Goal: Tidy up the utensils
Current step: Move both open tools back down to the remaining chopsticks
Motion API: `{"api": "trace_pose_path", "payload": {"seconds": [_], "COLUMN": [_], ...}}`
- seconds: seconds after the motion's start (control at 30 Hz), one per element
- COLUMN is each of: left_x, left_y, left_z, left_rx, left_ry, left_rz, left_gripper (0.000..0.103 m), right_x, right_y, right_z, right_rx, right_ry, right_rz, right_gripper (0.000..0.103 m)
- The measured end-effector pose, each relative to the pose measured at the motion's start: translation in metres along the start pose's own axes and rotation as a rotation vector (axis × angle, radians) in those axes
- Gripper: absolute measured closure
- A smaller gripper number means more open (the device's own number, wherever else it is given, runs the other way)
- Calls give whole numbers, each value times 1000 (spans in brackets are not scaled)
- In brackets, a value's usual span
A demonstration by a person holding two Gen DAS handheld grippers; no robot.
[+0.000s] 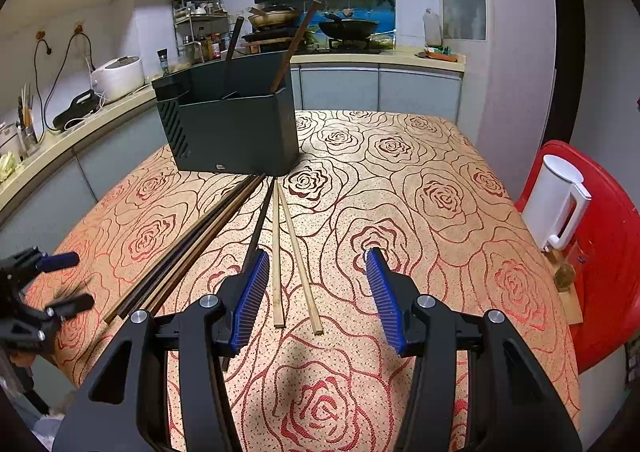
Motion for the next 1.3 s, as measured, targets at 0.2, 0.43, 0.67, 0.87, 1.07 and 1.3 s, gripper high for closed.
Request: {"api": "trace_pose_path", "payload": {"seconds": [0.2, 0.43, 0.67, 0.87, 1.07, 1.3], "left_x": [12, 15, 13, 15, 16, 20], "left_y": [-8, -11, -12, -12, -9, -7], "left_z": [7, -1, -15, -17, -18, -11], "left_rx": [59, 53, -11, -39, -66, -60], "left_ry": [38, 74, 68, 38, 21, 3], "left_rz": [-41, -56, -52, -39, -19, -10], "left_gripper": [27, 37, 44, 49, 54, 60], "right_x": [1, 4, 17, 36, 39, 42], "right_y": [-1, -7, -23, -40, -44, -45], "right_z": [4, 8, 5, 1, -8, -16], "right_rx": [9, 14, -20, -61, -103, -135], "right_ry": [-4, -14, -24, -34, -18, 3], "right_rz": [-7, -21, -58, -103, -109, -125], "right_gripper": [54, 54, 54, 61, 69, 79]}}
Point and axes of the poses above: each gripper's, at about its wrist camera, not at the fingertips, and x roughly the way its jaws point, z to its right, y to its top, the point moved 5 cm from there along x, roughly the way its jaws point, and after that the axes turned 12 degrees about -y, right-handed, at the moved point
